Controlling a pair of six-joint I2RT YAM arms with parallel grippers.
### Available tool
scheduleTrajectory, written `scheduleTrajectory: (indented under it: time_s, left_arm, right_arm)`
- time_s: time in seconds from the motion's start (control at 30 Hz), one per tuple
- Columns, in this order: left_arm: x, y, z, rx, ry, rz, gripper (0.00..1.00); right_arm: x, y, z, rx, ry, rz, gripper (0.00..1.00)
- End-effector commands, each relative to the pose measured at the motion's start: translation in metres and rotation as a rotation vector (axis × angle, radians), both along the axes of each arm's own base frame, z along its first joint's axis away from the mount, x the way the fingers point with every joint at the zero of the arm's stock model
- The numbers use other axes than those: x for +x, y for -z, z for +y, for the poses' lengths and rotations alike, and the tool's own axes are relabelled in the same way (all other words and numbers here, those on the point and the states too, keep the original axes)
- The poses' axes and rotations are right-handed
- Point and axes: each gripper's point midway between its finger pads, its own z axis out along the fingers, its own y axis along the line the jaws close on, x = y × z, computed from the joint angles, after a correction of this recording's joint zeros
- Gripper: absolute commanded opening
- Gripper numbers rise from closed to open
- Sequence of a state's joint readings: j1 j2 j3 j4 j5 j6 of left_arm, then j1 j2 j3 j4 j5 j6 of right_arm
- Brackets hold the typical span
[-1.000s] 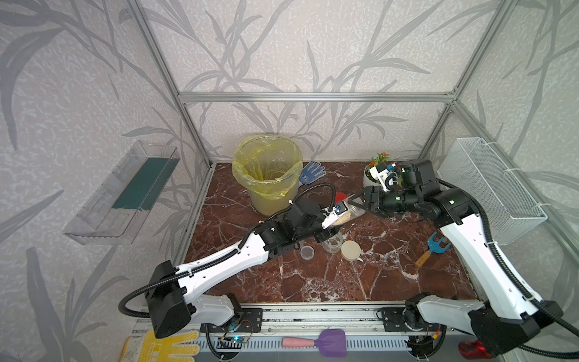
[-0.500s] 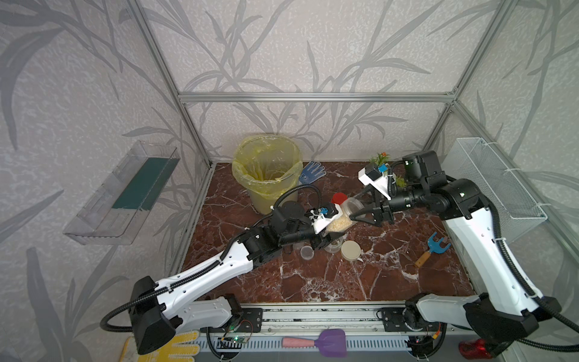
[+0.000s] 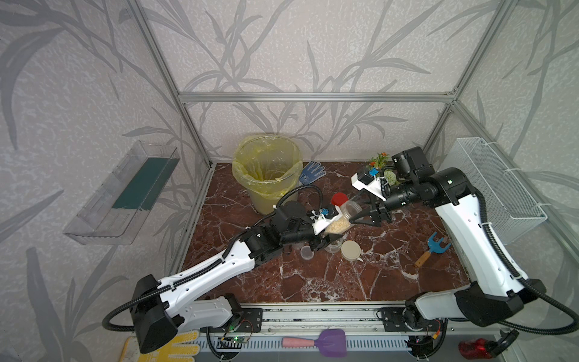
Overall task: Empty expired oatmeal from jars
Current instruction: Unscrew the lid from the jar.
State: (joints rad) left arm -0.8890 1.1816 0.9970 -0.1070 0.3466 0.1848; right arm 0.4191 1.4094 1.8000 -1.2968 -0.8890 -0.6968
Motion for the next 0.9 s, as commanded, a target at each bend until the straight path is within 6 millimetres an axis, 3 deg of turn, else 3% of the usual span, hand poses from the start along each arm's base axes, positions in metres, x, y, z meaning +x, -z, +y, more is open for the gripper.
scheduleTrajectory:
  time_s: [0.0,0.23,0.43,0.67,0.87]
  left_arm:
    - [0.009,-0.036,0.0,-0.097,-0.022,-0.078,0.0]
    - [0.014,-0.038,0.005,-0.096,-0.048,-0.082,0.0]
    - [0.017,-0.041,0.007,-0.103,-0.061,-0.088,0.0]
    - [0.018,-0.045,0.005,-0.094,-0.055,-0.092,0.0]
    - [0.026,-0.043,0.001,-0.063,-0.07,-0.108,0.0]
  right_arm:
    - [-0.01,0.013,-0.002,-0.051,-0.053,-0.002,0.43]
    - [-0.001,0.007,-0.01,-0.031,0.02,-0.06,0.65]
    - [0.0,-0.002,-0.018,0.033,0.083,-0.063,0.77]
    - [-0.002,0.001,-0.03,0.057,0.168,-0.08,0.79]
    - [0.015,-0.012,-0.049,0.086,0.428,0.0,0.8]
